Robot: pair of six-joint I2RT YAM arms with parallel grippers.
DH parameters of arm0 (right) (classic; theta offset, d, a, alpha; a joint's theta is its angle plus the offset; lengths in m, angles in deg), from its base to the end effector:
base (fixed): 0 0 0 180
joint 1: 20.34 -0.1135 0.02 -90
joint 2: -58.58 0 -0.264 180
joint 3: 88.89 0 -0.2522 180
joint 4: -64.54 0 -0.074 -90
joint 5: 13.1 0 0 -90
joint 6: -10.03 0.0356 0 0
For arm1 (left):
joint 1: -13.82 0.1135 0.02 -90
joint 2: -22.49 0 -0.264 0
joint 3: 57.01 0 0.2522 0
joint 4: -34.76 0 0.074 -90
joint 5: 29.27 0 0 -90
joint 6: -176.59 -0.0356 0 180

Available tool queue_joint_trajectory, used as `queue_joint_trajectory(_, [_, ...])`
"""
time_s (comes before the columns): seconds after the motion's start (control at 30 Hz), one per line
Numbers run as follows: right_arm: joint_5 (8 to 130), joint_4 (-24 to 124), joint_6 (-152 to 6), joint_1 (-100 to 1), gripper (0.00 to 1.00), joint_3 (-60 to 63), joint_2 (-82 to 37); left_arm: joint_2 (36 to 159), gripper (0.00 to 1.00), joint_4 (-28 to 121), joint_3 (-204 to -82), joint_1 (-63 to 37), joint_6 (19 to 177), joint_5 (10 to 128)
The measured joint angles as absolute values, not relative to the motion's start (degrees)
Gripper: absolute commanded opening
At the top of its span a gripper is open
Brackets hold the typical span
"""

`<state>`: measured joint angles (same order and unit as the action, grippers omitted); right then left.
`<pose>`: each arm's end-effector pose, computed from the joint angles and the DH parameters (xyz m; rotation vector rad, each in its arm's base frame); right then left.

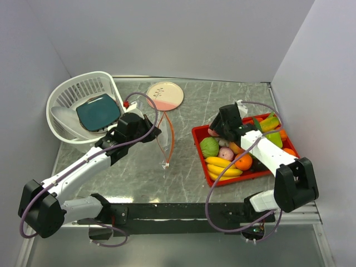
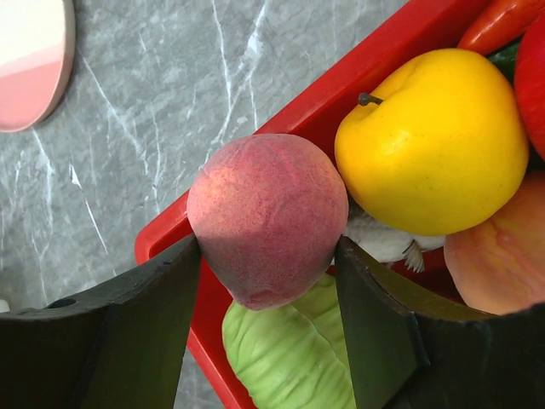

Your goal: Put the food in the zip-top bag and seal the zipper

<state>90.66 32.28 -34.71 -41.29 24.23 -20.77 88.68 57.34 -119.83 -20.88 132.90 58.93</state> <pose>0.2782 0.0974 0.2421 0.6076 2.2622 0.2963 0.2175 -0.1492 0.2923 -0.2366 2.1198 -0.8410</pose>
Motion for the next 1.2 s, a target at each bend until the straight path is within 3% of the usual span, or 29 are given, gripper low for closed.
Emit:
queue_joint_trajectory(0.33, [89.4, 31.0, -37.5, -42.8, 0.22, 24.4, -10.0, 88.8, 0.01, 57.4, -119.9, -21.1, 132.8, 58.9])
queue_joint_trajectory(0.7, [89.7, 28.6, -38.1, -67.8, 0.23, 16.3, -6.7, 90.3, 0.01, 57.4, -120.4, -21.9, 132.8, 58.9])
queue_joint_trajectory(0.97, [89.1, 31.1, -38.1, -72.1, 0.24, 12.8, -11.2, 90.5, 0.01, 58.0, -121.6, -22.6, 132.8, 58.8])
queue_joint_trajectory(1.07, [89.0, 31.0, -38.1, -72.2, 0.27, 12.9, -14.9, 90.4, 0.01, 58.2, -122.4, -23.0, 132.8, 58.7])
queue_joint_trajectory(1.17, [89.5, 30.4, -38.1, -72.2, 0.43, 12.9, -17.2, 89.7, 0.01, 58.5, -122.7, -23.5, 132.9, 58.5])
queue_joint_trajectory(1.2, [89.8, 30.1, -38.1, -72.2, 0.58, 12.9, -17.6, 89.3, 0.01, 58.9, -122.7, -23.6, 132.9, 58.2])
